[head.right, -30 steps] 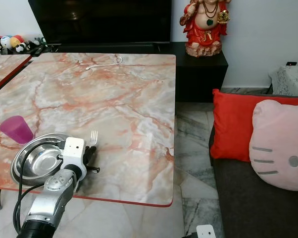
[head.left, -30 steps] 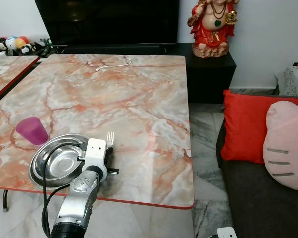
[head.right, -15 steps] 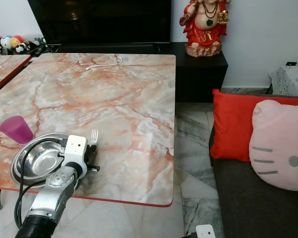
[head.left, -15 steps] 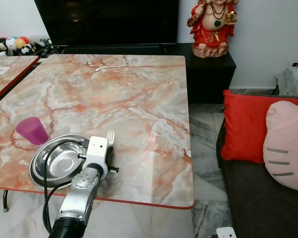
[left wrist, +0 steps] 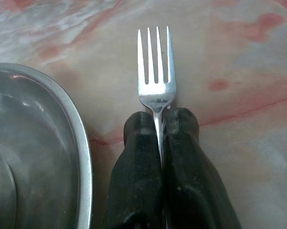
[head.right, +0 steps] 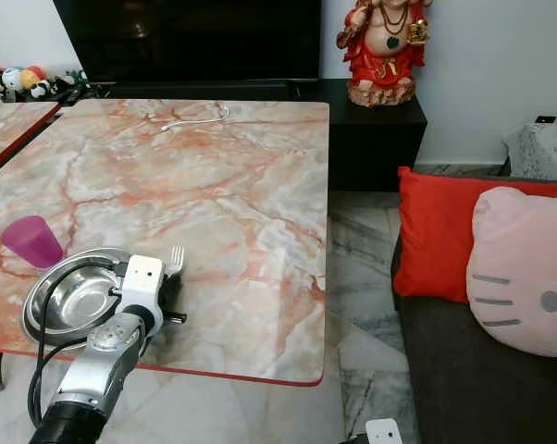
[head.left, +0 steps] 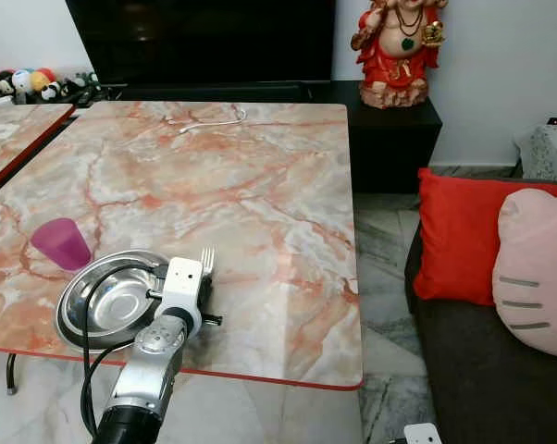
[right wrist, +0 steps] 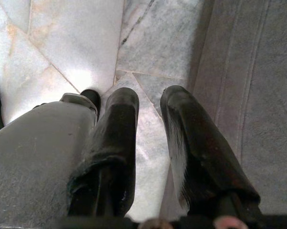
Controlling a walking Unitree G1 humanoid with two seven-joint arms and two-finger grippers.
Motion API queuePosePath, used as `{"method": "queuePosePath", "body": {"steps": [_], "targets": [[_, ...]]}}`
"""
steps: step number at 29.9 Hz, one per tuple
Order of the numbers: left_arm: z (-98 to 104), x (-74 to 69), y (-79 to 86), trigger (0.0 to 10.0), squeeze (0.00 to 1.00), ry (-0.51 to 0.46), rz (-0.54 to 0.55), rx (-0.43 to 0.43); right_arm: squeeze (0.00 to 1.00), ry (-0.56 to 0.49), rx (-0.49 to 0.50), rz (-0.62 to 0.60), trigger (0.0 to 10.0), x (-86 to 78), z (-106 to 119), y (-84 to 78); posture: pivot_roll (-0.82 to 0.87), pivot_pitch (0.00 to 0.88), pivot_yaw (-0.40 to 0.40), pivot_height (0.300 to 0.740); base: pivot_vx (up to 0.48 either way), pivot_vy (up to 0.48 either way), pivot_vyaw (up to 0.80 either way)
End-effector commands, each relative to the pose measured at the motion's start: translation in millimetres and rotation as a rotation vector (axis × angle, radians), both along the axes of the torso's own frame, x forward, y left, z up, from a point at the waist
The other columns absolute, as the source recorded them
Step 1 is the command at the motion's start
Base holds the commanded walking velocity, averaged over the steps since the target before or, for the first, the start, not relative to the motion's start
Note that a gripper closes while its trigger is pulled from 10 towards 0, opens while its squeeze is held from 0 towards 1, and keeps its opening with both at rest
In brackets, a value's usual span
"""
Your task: Setting the table
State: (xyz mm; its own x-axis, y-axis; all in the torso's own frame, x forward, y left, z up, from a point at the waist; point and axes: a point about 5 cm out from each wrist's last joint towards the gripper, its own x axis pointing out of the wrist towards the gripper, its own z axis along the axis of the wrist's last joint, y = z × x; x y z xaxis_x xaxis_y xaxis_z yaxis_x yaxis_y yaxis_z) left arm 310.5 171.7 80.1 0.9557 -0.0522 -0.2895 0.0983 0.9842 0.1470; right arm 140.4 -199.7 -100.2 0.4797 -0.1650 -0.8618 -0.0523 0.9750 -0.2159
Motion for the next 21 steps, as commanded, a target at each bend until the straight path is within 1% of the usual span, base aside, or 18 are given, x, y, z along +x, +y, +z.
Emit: {"method": "queuePosePath", "body": {"steps": [1, 8, 11, 14, 15, 21], "targets": [[1.9, 1.7, 4.2, 10.0, 0.31, -0.006, 0.013, 0.016, 0.0, -0.001, 0.004, 0.008, 10.0, 0.3, -0.2, 2.2, -0.05, 0.01, 0.048, 0.74, 0.0, 0.0, 0.0], [1.8, 1.5, 3.6, 10.0, 0.31, -0.004, 0.014, 0.016, 0.0, -0.003, 0.004, 0.005, 10.0, 0.7, 0.0, 2.1, -0.05, 0.02, 0.046, 0.74, 0.0, 0.0, 0.0], [1.8, 1.4, 3.4, 10.0, 0.35, -0.004, 0.015, 0.016, 0.0, -0.003, 0.002, 0.003, 10.0, 0.8, 0.0, 1.8, -0.05, 0.024, 0.045, 0.74, 0.0, 0.0, 0.0], [1.6, 1.1, 3.1, 10.0, 0.35, -0.003, 0.016, 0.016, 0.0, -0.003, 0.0, 0.002, 10.0, 0.8, 0.1, 1.5, -0.05, 0.028, 0.045, 0.74, 0.0, 0.0, 0.0], [1.6, 1.1, 2.8, 10.0, 0.39, -0.003, 0.015, 0.016, 0.0, -0.004, 0.0, 0.001, 10.0, 0.8, 0.1, 1.3, -0.05, 0.029, 0.044, 0.74, 0.0, 0.0, 0.0], [1.5, 0.6, 2.0, 10.0, 0.4, -0.003, 0.014, 0.018, 0.0, -0.004, -0.002, 0.0, 10.0, 0.9, 0.3, 0.7, -0.05, 0.035, 0.042, 0.74, 0.0, 0.0, 0.0]]}}
